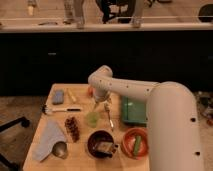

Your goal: Place fork in tray

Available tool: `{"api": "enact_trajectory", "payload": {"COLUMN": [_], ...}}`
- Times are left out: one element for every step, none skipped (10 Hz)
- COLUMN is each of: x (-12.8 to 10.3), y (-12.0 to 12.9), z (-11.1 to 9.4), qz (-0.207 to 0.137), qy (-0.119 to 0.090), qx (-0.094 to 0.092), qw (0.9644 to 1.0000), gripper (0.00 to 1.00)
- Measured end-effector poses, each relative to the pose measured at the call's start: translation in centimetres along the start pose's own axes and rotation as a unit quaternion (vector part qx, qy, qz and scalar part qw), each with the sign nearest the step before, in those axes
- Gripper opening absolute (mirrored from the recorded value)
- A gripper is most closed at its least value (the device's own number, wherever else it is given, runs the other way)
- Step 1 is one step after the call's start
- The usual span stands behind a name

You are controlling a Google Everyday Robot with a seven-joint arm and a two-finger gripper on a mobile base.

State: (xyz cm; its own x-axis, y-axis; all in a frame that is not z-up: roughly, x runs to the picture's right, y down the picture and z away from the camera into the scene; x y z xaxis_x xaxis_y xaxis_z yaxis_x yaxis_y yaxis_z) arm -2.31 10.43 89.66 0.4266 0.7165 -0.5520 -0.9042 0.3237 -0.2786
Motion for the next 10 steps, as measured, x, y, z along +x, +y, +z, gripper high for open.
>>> {"api": "enact_trajectory", "payload": {"x": [-0.1, -0.4, -0.4, -0.4, -0.6, -0.7, -0.7, -0.6, -0.5, -0.6], "y": [0.0, -0.2, -0.6, -1.0, -1.3, -1.7, -2.3, -2.7, -3.4, -3.6], "z": [0.4, 0.7, 1.1, 1.3, 1.5, 1.8, 2.0, 2.3, 2.7, 3.2], "qz": [-0.001, 0.000, 0.001, 0.003, 0.005, 0.006, 0.009, 0.012, 0.015, 0.015], "qy": [0.005, 0.008, 0.012, 0.015, 0.015, 0.016, 0.016, 0.017, 0.017, 0.018], "qx": [0.001, 0.001, 0.002, 0.003, 0.002, 0.000, -0.004, -0.015, -0.033, -0.048], "qw": [1.0000, 1.0000, 0.9999, 0.9999, 0.9999, 0.9999, 0.9998, 0.9997, 0.9992, 0.9986], "gripper": [0.80, 0.80, 0.80, 0.80, 0.80, 0.80, 0.80, 0.80, 0.80, 0.80]}}
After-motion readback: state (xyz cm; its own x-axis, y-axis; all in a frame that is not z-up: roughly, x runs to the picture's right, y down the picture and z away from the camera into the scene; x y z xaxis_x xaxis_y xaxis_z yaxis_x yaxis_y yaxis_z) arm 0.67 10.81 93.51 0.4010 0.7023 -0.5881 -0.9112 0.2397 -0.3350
